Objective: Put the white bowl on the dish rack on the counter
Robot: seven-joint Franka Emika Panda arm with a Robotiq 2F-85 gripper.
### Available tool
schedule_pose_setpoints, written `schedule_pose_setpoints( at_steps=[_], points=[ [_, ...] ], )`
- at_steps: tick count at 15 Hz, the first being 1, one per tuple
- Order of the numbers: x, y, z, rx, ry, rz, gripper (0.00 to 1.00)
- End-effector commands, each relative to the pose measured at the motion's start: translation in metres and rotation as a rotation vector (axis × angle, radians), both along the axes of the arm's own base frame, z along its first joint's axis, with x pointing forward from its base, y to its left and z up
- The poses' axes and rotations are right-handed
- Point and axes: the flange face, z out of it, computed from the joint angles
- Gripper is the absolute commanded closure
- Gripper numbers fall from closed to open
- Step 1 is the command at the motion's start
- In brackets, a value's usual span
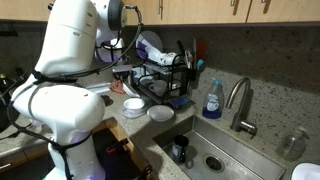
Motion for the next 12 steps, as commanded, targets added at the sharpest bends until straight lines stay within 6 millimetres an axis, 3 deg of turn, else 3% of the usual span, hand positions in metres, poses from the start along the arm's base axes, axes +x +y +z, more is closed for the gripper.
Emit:
schedule_pose_setpoints(
  at_steps=[1,12],
  points=[
    [0.016,-0.002,0.009,0.014,-0.032,0.014,0.96],
    [0.018,-0.010,-0.003,0.007,0.033,-0.025,0.96]
  ],
)
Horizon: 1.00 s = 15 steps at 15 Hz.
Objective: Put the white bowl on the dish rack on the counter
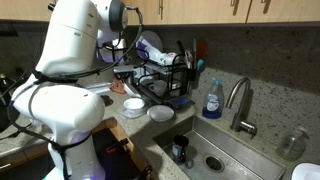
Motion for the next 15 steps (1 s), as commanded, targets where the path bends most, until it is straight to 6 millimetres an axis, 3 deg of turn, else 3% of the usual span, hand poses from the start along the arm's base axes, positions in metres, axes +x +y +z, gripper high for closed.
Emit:
schedule_pose_setpoints(
  at_steps=[1,15],
  points=[
    [0.008,-0.008,-0.001,0.000,0.032,-0.008,0.96],
    [-0.012,-0.013,-0.010,-0.064,0.176,-0.022,0.96]
  ],
)
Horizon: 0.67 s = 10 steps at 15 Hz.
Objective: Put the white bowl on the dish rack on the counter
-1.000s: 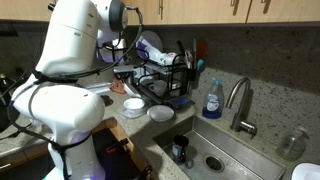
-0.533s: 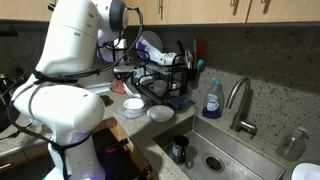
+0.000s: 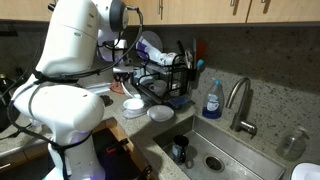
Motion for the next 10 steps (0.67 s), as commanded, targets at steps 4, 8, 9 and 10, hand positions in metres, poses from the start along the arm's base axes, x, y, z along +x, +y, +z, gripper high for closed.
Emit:
schedule_pose_setpoints(
  at_steps=[4,8,9,10],
  points=[
    [-0.0168,-0.0046,-0.0036,-0.051,0.108,0.029,0.96],
    [-0.0102,0.0021,-0.0008,-0.036,0.051,0.032,0.85],
    [-0.0106,0.0021,-0.0011,-0.038,0.054,0.032,0.85],
    [-0.0108,0.0019,-0.0014,-0.039,0.056,0.032,0.85]
  ],
)
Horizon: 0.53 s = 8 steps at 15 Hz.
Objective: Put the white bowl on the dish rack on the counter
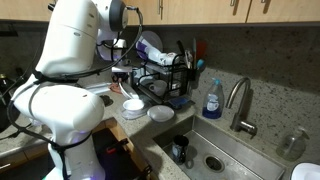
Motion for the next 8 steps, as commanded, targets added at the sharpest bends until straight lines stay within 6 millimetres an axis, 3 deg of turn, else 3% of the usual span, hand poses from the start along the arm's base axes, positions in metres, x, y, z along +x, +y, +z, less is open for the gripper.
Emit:
schedule_pose_setpoints(
  at_steps=[1,7,8],
  points=[
    [0.0005,0.0005,0.0001,-0.002,0.002,0.000,0.85],
    [-0.0003,0.0001,-0.0007,-0.006,0.009,-0.002,0.85],
    [-0.0004,0.0000,-0.0008,-0.007,0.010,-0.002,0.96]
  ],
)
